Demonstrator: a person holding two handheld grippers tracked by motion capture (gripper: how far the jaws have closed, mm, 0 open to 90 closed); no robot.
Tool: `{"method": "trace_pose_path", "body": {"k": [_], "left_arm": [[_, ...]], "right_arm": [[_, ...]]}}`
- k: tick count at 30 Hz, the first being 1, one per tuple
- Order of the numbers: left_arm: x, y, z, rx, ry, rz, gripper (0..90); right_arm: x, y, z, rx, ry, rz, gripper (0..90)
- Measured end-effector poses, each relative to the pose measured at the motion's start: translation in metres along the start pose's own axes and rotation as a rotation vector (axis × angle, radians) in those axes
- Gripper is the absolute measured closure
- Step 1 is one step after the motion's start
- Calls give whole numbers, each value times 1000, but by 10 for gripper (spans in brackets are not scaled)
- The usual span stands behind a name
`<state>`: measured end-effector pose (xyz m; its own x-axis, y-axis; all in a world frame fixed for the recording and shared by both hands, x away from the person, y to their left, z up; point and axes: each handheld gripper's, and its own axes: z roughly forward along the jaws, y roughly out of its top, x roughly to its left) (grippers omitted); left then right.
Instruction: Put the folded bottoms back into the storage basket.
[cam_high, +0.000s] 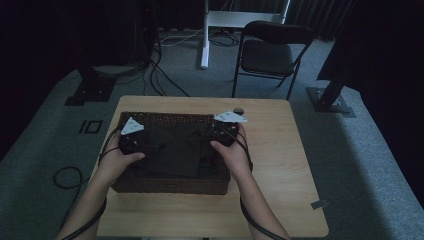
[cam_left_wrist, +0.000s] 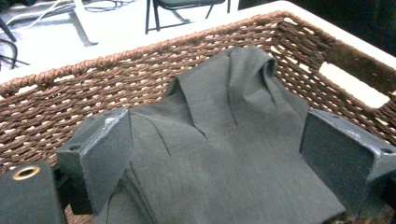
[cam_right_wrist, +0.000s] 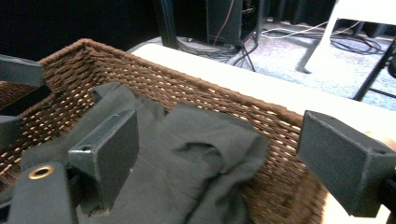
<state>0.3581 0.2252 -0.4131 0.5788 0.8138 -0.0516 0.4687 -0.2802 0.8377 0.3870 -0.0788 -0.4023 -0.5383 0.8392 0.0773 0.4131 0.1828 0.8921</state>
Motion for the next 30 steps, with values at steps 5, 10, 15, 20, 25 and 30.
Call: {"method": "trace_pose_path", "body": {"k": [5, 10, 15, 20, 25, 30], "left_arm": [[-4, -2, -8, -6, -5, 13, 104], [-6, -5, -14, -24, -6, 9, 104], [-11, -10, -21, -39, -10, 16, 104], [-15, -15, -27, -55, -15, 19, 104], [-21, -21, -31, -72, -15, 22, 104], [-30, -30, -38, -108, 11, 22, 104]], "right_arm": [[-10, -4, -11, -17, -17, 9, 129], [-23, -12, -22, -22, -39, 14, 125], [-37, -22, -33, -23, -62, 20, 126], [-46, -33, -43, -10, -80, 7, 125], [-52, -44, -46, 6, -92, 7, 125], [-58, -61, -51, 13, -106, 27, 126]]}}
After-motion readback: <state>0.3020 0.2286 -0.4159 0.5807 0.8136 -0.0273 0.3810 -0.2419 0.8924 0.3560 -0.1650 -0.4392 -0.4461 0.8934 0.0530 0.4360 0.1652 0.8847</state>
